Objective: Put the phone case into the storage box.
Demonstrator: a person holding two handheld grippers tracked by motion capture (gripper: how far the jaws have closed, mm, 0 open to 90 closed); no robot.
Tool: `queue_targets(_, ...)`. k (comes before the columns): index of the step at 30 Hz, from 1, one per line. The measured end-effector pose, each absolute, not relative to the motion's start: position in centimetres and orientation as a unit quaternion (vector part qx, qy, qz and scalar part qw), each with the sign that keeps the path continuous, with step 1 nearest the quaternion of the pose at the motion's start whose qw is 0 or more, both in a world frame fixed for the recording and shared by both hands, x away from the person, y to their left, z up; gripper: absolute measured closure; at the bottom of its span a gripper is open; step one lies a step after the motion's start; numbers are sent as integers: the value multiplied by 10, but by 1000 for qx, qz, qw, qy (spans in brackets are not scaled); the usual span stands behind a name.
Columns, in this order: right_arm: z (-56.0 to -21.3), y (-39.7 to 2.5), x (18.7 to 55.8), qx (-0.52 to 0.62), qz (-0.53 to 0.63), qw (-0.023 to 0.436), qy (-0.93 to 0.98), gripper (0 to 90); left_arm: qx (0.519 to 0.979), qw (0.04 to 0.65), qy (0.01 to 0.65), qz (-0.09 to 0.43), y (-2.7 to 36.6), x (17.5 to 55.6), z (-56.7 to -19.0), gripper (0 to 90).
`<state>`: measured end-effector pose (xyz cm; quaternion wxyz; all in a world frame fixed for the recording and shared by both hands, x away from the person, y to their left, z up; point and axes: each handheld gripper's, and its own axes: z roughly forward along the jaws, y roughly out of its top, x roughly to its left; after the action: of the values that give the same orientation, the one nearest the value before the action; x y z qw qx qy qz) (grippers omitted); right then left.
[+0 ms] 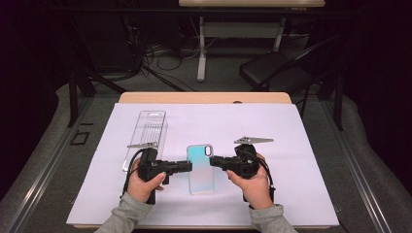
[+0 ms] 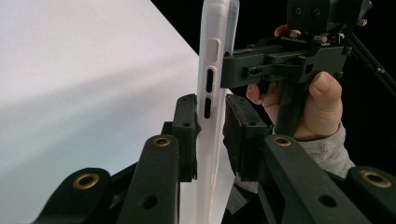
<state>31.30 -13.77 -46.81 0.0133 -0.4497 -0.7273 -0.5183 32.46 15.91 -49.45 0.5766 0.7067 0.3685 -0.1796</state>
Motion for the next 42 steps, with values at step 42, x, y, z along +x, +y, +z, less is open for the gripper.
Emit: queue_targets(42,-467,-145,314,-459,-502,-32,-732,842,736,558,375,-78,165,328,-489,586)
